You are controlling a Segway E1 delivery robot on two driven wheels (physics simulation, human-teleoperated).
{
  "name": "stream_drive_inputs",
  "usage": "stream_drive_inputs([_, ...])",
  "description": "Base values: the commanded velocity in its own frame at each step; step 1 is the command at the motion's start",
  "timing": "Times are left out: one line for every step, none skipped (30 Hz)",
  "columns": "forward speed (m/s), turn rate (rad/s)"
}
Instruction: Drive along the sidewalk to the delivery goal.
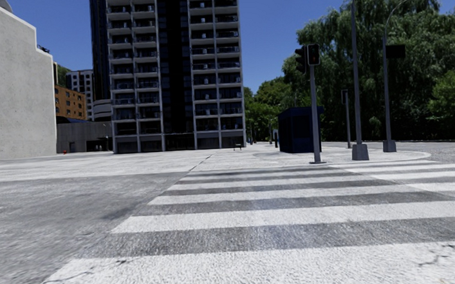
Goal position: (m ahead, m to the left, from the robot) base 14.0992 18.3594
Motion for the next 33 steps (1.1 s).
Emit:
stream_drive_inputs([1.57, -0.16])
stream_drive_inputs([1.57, -0.11])
stream_drive_inputs([1.57, -0.03])
stream_drive_inputs([1.57, 0.00])
stream_drive_inputs([1.57, 0.00])
stream_drive_inputs([1.57, 0.00])
stream_drive_inputs([1.57, 0.00])
stream_drive_inputs([1.57, 0.00])
stream_drive_inputs([1.57, 0.00])
stream_drive_inputs([1.57, 0.00])
stream_drive_inputs([1.57, 0.00])
stream_drive_inputs([1.60, 0.00])
stream_drive_inputs([1.68, 0.00])
stream_drive_inputs([1.71, 0.00])
stream_drive_inputs([1.72, 0.00])
stream_drive_inputs([1.72, 0.00])
stream_drive_inputs([1.72, 0.00])
stream_drive_inputs([1.73, 0.00])
stream_drive_inputs([1.73, 0.00])
stream_drive_inputs([1.73, 0.00])
stream_drive_inputs([1.73, 0.00])
stream_drive_inputs([1.74, 0.00])
stream_drive_inputs([1.74, 0.00])
stream_drive_inputs([1.74, 0.00])
stream_drive_inputs([1.76, 0.00])
stream_drive_inputs([1.78, 0.00])
stream_drive_inputs([1.80, 0.00])
stream_drive_inputs([1.83, 0.00])
stream_drive_inputs([1.87, 0.00])
stream_drive_inputs([1.91, 0.00])
stream_drive_inputs([1.91, 0.00])
stream_drive_inputs([1.92, 0.00])
stream_drive_inputs([1.96, 0.00])
